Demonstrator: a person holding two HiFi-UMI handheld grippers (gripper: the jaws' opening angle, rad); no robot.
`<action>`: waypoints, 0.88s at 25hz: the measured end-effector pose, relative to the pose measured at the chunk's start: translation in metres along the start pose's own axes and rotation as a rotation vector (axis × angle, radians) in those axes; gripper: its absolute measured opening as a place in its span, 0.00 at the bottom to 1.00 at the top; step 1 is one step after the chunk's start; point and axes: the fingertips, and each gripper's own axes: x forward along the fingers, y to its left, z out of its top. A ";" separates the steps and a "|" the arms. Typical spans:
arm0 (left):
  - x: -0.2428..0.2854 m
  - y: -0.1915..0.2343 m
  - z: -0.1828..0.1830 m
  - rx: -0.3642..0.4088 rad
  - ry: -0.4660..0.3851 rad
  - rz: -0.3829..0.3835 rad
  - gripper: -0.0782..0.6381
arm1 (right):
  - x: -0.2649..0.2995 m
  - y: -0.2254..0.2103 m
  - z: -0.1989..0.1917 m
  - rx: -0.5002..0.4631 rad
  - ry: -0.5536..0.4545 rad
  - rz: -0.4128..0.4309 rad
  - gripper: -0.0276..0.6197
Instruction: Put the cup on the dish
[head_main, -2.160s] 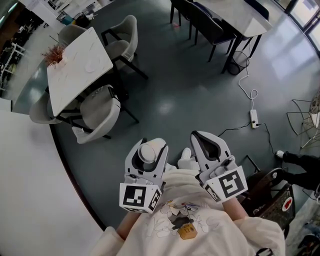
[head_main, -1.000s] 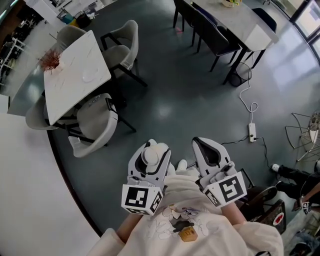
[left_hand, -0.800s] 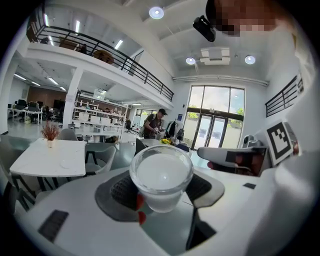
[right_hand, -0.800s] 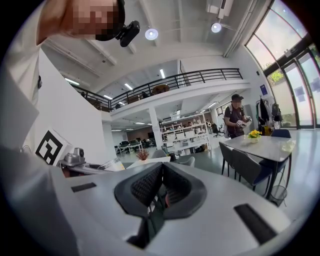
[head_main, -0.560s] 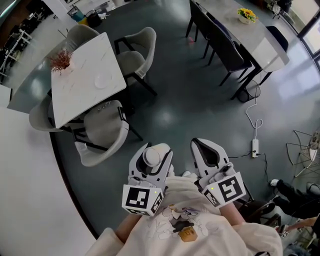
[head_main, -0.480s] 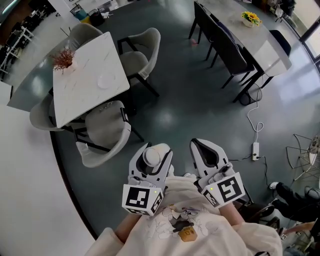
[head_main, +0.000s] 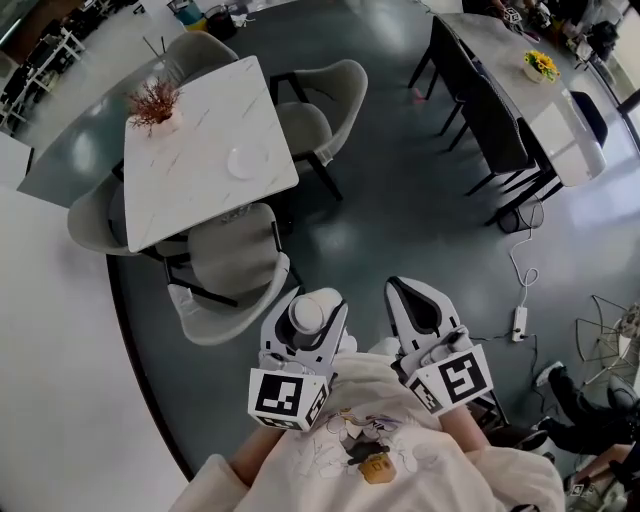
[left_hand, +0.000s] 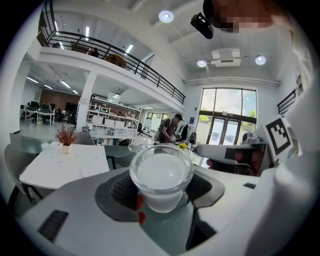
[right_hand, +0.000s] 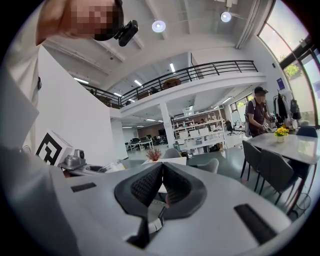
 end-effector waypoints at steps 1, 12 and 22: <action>0.000 0.006 0.001 -0.002 -0.001 -0.001 0.48 | 0.005 0.003 0.000 -0.001 0.001 -0.001 0.05; 0.018 0.040 0.012 0.031 0.011 -0.006 0.48 | 0.039 0.008 -0.007 0.009 0.052 -0.012 0.05; 0.072 0.065 0.029 0.012 0.009 0.020 0.48 | 0.091 -0.037 -0.006 0.025 0.082 0.021 0.05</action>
